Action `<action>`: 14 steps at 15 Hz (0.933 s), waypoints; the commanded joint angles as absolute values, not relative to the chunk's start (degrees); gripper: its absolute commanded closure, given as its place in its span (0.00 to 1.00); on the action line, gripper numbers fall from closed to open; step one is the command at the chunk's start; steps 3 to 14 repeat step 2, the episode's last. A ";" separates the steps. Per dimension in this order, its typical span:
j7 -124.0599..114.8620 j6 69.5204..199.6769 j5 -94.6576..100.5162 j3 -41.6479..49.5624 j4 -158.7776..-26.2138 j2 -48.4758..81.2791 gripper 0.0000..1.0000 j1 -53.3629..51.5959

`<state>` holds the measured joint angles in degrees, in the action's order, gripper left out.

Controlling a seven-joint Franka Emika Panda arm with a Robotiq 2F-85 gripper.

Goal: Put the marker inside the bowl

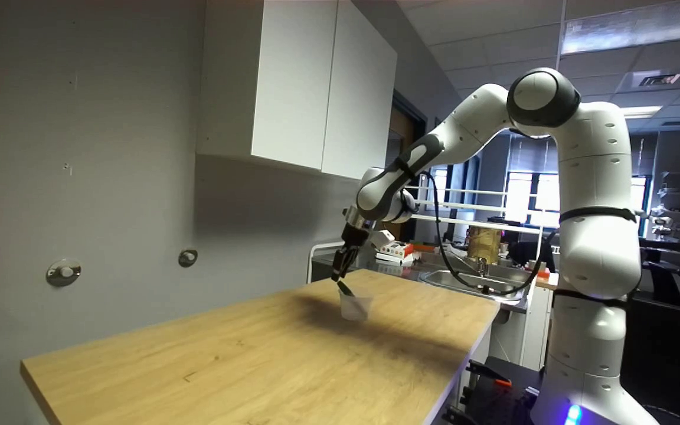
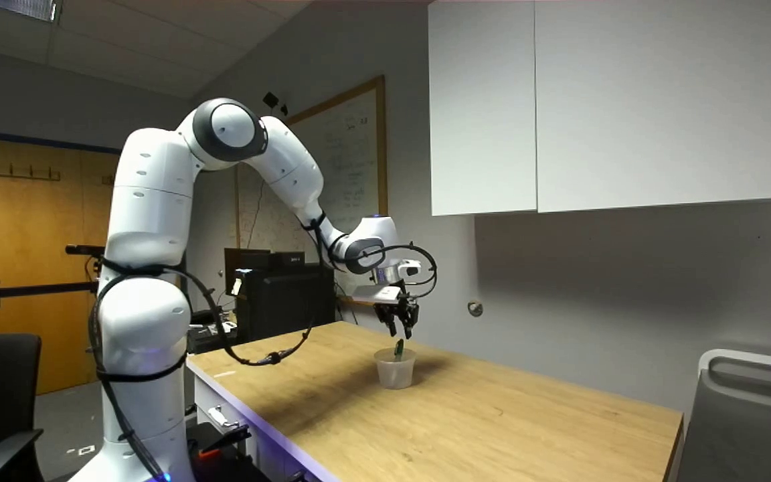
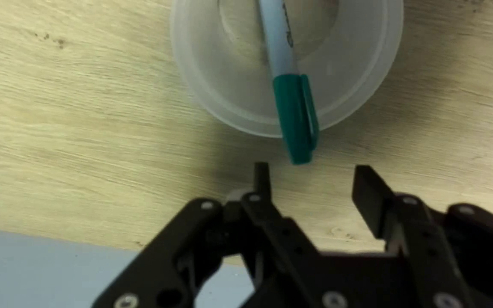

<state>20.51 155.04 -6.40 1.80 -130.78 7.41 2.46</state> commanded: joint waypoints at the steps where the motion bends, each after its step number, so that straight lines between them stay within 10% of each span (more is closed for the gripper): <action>1: 22.45 153.91 -6.78 0.85 -129.40 7.48 0.17 3.81; 14: 22.34 153.84 -6.70 0.86 -129.42 7.39 0.08 3.83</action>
